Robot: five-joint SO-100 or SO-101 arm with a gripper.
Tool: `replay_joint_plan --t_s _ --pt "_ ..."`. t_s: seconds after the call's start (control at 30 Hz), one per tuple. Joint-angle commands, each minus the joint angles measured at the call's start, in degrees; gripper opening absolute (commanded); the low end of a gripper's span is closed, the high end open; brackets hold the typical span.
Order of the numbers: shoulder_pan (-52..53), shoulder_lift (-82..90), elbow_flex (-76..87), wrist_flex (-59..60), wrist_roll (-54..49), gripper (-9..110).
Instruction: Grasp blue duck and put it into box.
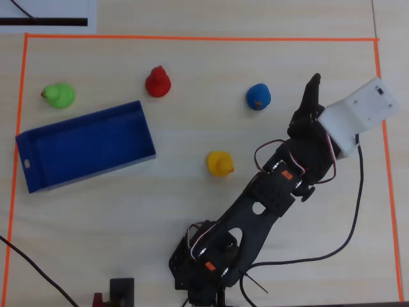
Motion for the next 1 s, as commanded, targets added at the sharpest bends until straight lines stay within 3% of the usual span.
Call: replay_joint_plan --t_s 0.0,0.2,0.57,0.97 --pt "-0.44 -2.29 2.37 -7.82 -2.81 36" --pt "-4.75 -5.80 18.02 -24.17 -7.29 36" --pt "-13.54 -15.21 15.12 -17.84 -2.90 36" --pt "-13.18 -26.63 3.43 -14.68 -2.20 36"
